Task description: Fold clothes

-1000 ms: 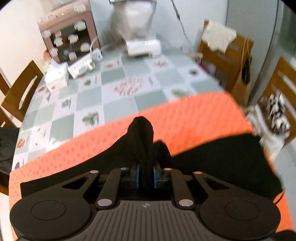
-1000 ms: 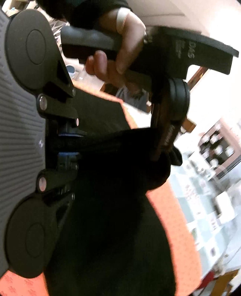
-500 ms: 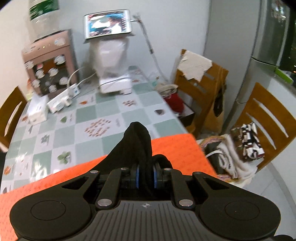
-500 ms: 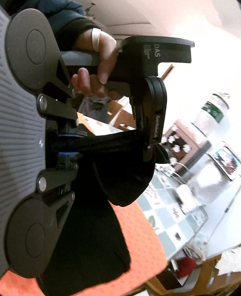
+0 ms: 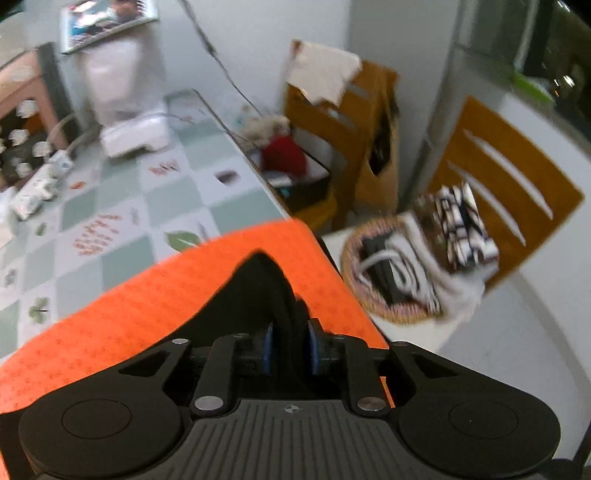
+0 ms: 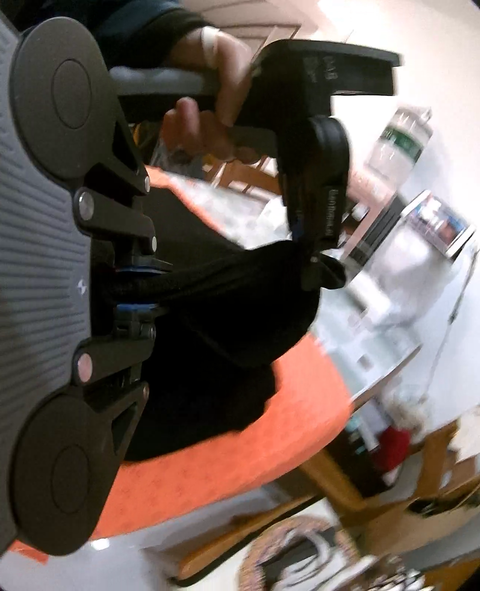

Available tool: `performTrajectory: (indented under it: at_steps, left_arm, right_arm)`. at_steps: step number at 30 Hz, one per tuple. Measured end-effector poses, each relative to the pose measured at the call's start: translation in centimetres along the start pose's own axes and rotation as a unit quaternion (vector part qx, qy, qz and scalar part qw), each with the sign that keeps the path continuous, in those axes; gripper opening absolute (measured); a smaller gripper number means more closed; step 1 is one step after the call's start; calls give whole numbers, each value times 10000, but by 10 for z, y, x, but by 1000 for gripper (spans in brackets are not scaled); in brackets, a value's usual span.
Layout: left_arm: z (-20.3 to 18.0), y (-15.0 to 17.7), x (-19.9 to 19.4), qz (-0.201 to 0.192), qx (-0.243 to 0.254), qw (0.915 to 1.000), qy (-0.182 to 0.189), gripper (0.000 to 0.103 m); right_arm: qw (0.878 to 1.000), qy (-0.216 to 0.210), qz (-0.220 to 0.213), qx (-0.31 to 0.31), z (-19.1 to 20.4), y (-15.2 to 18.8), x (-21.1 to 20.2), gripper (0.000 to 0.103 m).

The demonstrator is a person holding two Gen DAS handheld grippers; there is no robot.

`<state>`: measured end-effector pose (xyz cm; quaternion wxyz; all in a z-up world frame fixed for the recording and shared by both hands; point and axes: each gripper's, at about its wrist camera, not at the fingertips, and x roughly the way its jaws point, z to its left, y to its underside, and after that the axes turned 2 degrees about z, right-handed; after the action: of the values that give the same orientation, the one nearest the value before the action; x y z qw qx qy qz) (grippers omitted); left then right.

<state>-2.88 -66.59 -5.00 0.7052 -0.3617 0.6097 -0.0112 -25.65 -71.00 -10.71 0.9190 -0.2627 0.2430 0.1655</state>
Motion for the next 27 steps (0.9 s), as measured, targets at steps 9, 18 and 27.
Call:
performTrajectory:
  at_steps: [9,18,27]
  left_arm:
    - [9,19,-26,-202,-86,9983,533,69]
    - [72,104,-66,-12,-1113,9935,238,70]
    - [117,210,-77,127,-2220,9739,-465,70]
  right_arm:
    - [9963,777,374,-63,-42,19,9,37]
    - [9941,583,102,-914,-14,-31,18,37]
    - [9787,455,339,-1974,33,-88,87,38]
